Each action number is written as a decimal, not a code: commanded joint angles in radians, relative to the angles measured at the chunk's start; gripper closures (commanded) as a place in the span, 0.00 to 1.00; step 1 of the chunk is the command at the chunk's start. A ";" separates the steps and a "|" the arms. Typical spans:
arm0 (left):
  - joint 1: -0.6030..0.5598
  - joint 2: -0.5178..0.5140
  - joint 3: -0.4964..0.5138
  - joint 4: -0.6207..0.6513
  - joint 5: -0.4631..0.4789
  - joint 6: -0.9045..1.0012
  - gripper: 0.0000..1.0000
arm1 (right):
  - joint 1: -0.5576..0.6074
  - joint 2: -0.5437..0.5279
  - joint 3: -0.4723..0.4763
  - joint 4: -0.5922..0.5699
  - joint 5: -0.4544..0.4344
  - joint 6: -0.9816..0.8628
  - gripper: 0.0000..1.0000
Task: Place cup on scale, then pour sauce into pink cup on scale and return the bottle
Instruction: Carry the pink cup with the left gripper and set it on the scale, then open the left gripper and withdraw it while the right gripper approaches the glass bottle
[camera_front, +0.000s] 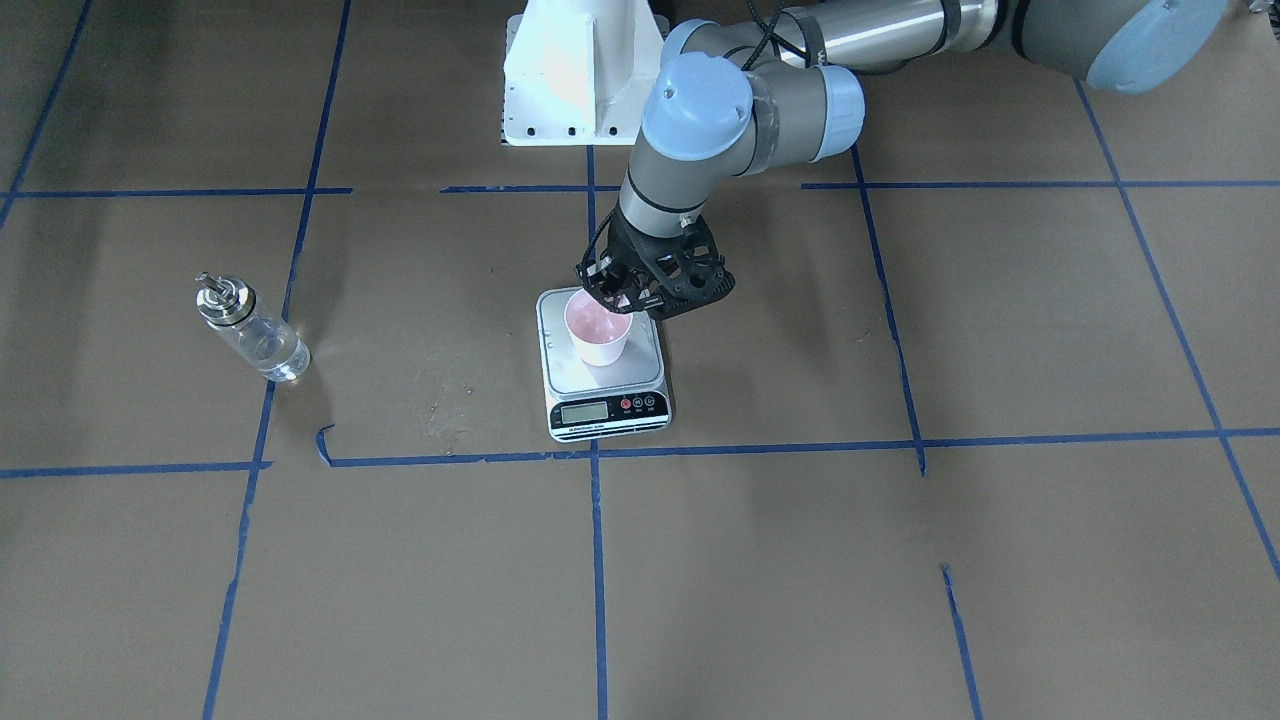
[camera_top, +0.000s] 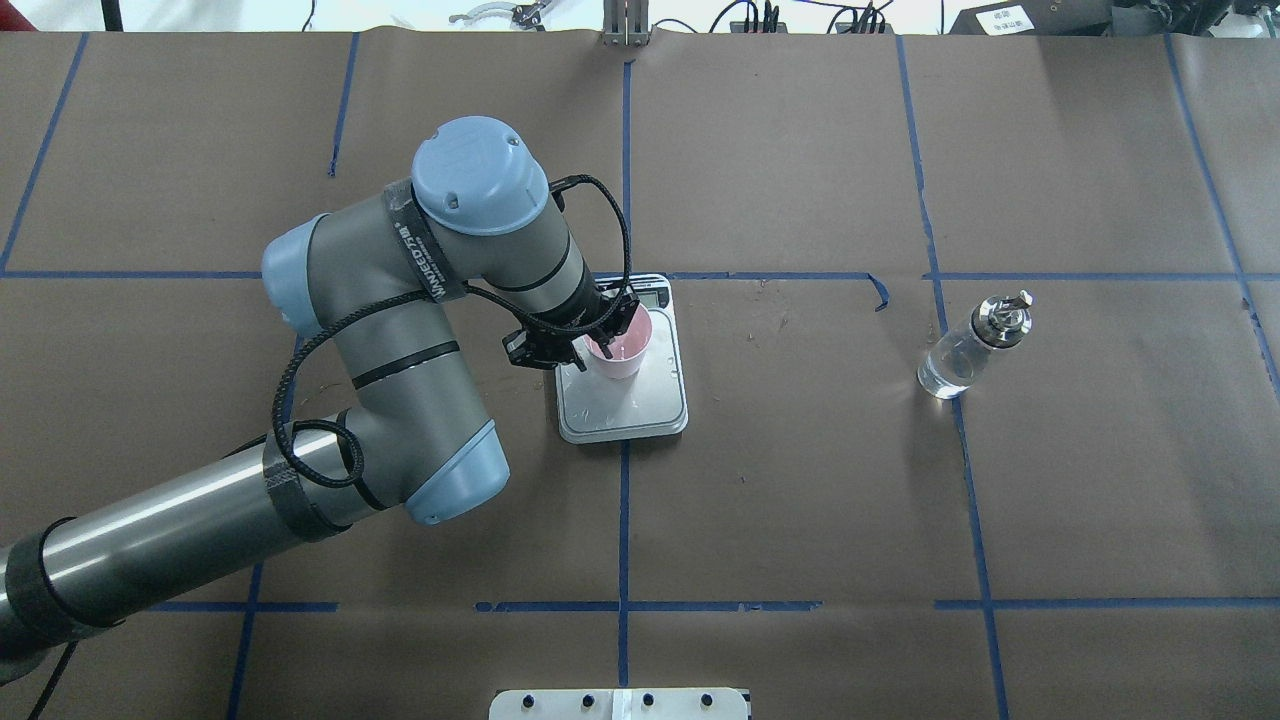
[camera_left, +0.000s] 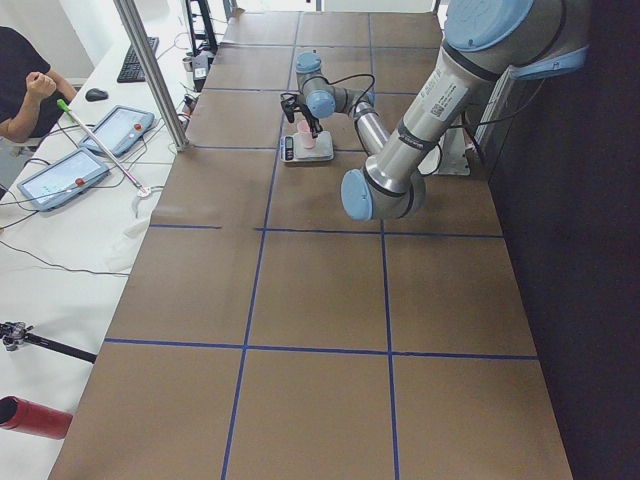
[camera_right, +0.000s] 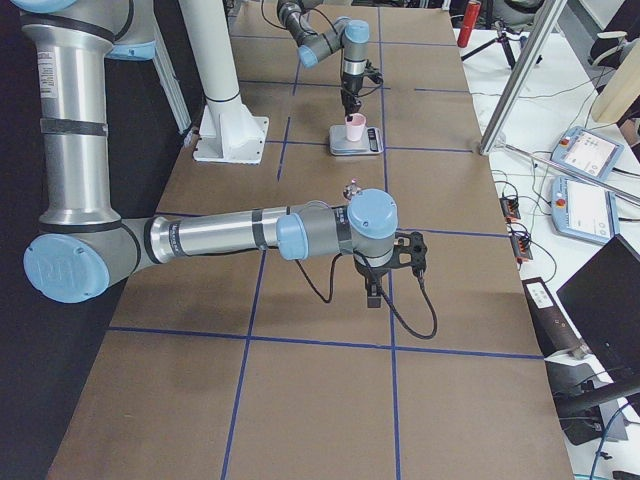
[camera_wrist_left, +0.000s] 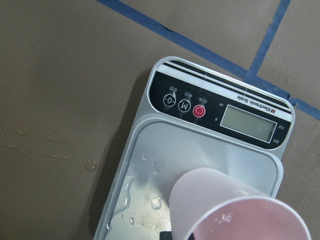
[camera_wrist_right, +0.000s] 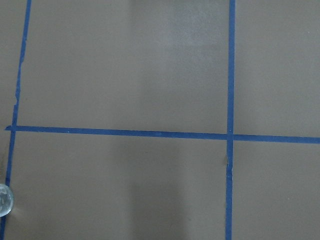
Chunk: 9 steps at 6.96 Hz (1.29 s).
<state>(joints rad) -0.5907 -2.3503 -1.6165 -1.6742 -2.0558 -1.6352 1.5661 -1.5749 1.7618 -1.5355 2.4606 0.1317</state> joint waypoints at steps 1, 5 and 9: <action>-0.041 0.036 -0.158 0.051 -0.007 0.003 0.00 | -0.044 0.026 0.089 -0.035 0.014 0.035 0.00; -0.253 0.078 -0.307 0.183 -0.109 0.144 0.00 | -0.368 -0.075 0.581 -0.035 -0.113 0.632 0.00; -0.368 0.278 -0.388 0.183 -0.107 0.467 0.00 | -0.893 -0.292 0.697 0.413 -0.739 1.140 0.00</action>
<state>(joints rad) -0.9292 -2.1186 -1.9996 -1.4907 -2.1631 -1.2580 0.8181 -1.7659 2.4524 -1.2753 1.9290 1.2130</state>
